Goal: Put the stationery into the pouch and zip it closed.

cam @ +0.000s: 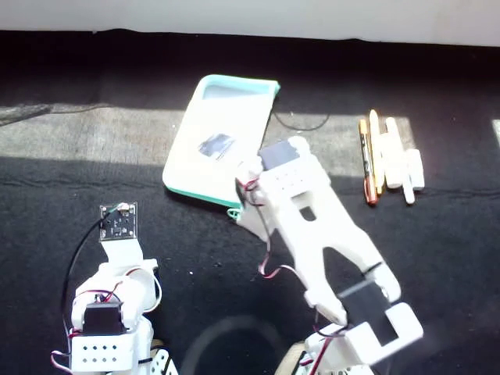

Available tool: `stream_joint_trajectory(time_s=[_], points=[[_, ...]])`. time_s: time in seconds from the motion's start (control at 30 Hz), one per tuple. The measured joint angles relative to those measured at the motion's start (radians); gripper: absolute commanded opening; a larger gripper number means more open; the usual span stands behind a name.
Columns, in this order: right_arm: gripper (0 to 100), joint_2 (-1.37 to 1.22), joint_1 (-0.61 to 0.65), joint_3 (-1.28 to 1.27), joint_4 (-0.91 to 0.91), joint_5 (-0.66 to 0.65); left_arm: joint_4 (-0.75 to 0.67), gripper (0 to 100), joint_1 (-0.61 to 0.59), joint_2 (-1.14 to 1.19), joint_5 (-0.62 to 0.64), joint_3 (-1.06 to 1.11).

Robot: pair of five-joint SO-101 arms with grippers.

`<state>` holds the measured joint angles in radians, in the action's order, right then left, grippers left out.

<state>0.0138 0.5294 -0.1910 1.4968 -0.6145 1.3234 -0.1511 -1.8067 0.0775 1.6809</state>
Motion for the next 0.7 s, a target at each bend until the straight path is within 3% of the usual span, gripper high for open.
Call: stream_joint_trajectory(time_s=[0.1, 0.23, 0.7], points=[[23.8, -0.034, 0.005, 0.038, -0.015, -0.150, 0.000, 1, 0.000, 0.000, 0.000, 0.000], [34.4, -0.072, 0.005, 0.094, -0.026, -0.184, 0.000, 1, 0.000, 0.000, 0.000, 0.000], [31.7, -0.359, 0.068, 0.130, -0.112, -0.193, 0.000, 1, 0.000, 0.000, 0.000, 0.000]])
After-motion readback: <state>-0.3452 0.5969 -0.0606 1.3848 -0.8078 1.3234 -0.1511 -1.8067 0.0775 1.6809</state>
